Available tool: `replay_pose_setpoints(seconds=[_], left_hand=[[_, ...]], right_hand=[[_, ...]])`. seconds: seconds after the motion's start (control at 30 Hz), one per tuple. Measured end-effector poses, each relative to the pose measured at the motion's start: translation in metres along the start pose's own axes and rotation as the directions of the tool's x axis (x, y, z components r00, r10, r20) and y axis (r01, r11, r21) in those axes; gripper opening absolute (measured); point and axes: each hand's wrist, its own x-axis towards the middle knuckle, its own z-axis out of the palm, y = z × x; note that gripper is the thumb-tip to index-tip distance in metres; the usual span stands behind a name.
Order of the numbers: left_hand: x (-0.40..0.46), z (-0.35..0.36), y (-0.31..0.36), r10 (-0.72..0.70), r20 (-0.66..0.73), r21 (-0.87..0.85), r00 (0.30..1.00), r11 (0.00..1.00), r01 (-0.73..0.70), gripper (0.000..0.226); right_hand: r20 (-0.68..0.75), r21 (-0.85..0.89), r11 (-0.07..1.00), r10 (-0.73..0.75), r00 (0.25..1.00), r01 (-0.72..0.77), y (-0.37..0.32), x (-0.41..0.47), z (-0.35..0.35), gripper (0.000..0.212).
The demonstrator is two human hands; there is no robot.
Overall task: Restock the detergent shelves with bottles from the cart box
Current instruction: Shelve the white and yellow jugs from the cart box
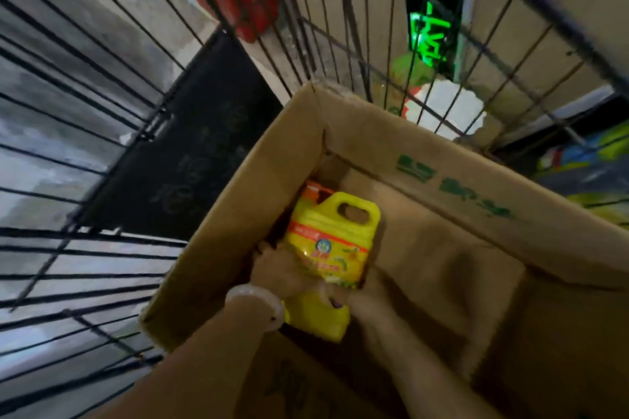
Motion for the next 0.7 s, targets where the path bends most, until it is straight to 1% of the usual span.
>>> replay_pose_setpoints(seconds=[0.03, 0.07, 0.1, 0.13, 0.17, 0.2, 0.23, 0.27, 0.3, 0.37, 0.43, 0.5, 0.6, 0.63, 0.7], left_hand=[[0.004, 0.004, -0.001, 0.013, -0.010, -0.036, 1.000, 0.999, -0.013, 0.103], [0.007, 0.007, -0.001, 0.011, 0.015, -0.150, 1.000, 0.989, -0.009, 0.108], [0.013, 0.012, -0.002, 0.014, 0.039, -0.267, 0.999, 0.964, -0.003, 0.113], [0.015, 0.014, 0.001, 0.009, 0.076, -0.349, 0.997, 0.937, 0.018, 0.116], [0.019, 0.017, 0.004, 0.025, 0.102, -0.380, 0.995, 0.925, 0.016, 0.118], [0.019, 0.021, 0.007, 0.030, 0.121, -0.396, 0.992, 0.918, 0.021, 0.118], [0.021, 0.026, 0.010, 0.040, 0.131, -0.397, 0.991, 0.918, 0.015, 0.117], [0.020, 0.026, 0.015, 0.035, 0.145, -0.383, 0.989, 0.923, 0.024, 0.116], [0.019, 0.027, 0.017, 0.045, 0.151, -0.386, 0.987, 0.922, 0.018, 0.113], [0.020, 0.028, 0.017, 0.080, 0.187, -0.425, 0.979, 0.905, 0.007, 0.101], [0.009, 0.024, 0.018, 0.137, 0.228, -0.439, 0.964, 0.898, -0.024, 0.084], [-0.008, 0.019, 0.019, 0.194, 0.237, -0.460, 0.952, 0.886, -0.066, 0.076], [-0.040, 0.006, 0.023, 0.228, 0.186, -0.482, 0.956, 0.869, -0.114, 0.065], [-0.050, 0.002, 0.024, 0.242, 0.167, -0.497, 0.956, 0.858, -0.130, 0.064], [-0.076, -0.008, 0.028, 0.258, 0.104, -0.521, 0.960, 0.837, -0.169, 0.069]], right_hand=[[0.031, 0.006, 1.000, -0.018, 0.999, 0.018, 0.000, 0.001, -0.010, 0.095], [0.050, -0.002, 1.000, 0.009, 0.999, -0.009, -0.002, 0.001, -0.017, 0.100], [0.029, 0.007, 1.000, 0.028, 0.999, -0.028, -0.004, 0.005, -0.025, 0.100], [0.057, 0.027, 0.999, 0.019, 0.998, -0.020, -0.008, 0.003, -0.035, 0.099], [0.077, 0.003, 0.999, 0.031, 0.996, -0.032, -0.013, 0.004, -0.041, 0.100], [0.103, -0.005, 0.999, 0.035, 0.994, -0.035, -0.019, 0.006, -0.047, 0.102], [0.103, -0.035, 0.997, 0.073, 0.992, -0.069, -0.022, 0.007, -0.052, 0.105], [0.124, -0.007, 0.997, 0.073, 0.990, -0.073, -0.021, 0.010, -0.056, 0.108], [0.120, -0.019, 0.996, 0.089, 0.989, -0.087, -0.022, 0.009, -0.059, 0.108], [0.117, -0.032, 0.994, 0.109, 0.987, -0.106, -0.026, -0.001, -0.064, 0.094], [0.129, -0.046, 0.990, 0.137, 0.982, -0.132, -0.028, -0.015, -0.070, 0.078], [0.139, -0.061, 0.990, 0.136, 0.981, -0.129, -0.028, -0.030, -0.077, 0.075], [0.121, -0.046, 0.997, 0.063, 0.991, -0.058, -0.035, -0.058, -0.083, 0.079], [0.113, -0.039, 0.999, 0.027, 0.993, -0.022, -0.040, -0.068, -0.084, 0.083], [0.115, -0.008, 0.999, -0.051, 0.992, 0.053, -0.053, -0.091, -0.089, 0.098]])
